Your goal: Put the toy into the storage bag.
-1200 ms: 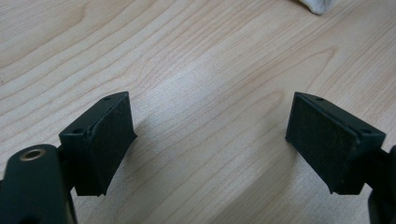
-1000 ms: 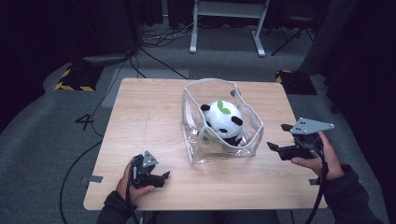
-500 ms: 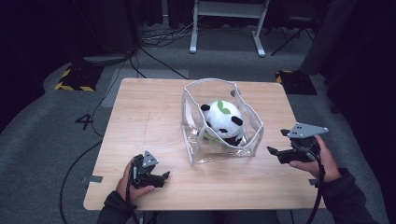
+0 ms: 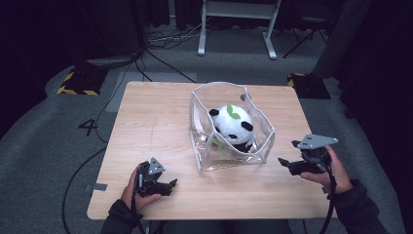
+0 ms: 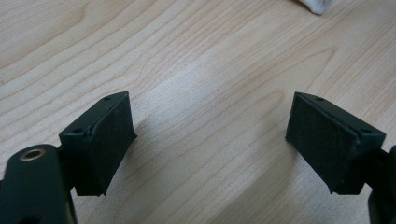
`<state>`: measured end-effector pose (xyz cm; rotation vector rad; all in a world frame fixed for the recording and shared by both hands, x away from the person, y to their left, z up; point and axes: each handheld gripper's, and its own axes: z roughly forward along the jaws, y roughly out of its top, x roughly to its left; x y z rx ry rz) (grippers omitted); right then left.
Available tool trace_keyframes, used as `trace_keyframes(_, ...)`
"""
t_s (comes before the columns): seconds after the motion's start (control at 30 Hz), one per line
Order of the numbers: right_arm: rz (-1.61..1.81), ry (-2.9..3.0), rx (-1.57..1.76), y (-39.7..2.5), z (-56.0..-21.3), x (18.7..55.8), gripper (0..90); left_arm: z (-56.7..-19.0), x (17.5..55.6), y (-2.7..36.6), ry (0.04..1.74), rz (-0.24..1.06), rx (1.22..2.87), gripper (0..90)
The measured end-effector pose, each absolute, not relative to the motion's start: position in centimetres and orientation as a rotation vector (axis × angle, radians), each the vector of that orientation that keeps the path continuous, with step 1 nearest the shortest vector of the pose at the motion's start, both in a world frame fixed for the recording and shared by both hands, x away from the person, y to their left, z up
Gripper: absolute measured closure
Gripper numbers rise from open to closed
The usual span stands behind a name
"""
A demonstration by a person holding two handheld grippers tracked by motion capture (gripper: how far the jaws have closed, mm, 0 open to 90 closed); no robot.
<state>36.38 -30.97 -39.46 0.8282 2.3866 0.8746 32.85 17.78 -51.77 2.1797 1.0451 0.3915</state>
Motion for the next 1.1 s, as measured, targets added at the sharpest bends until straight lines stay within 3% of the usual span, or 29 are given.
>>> trace_keyframes(1.1, 0.797, 2.445, 0.879, -31.9, -43.9, 36.6, 21.3, -51.8, 32.9, 17.8, 1.045, 0.392, 2.18, 15.2)
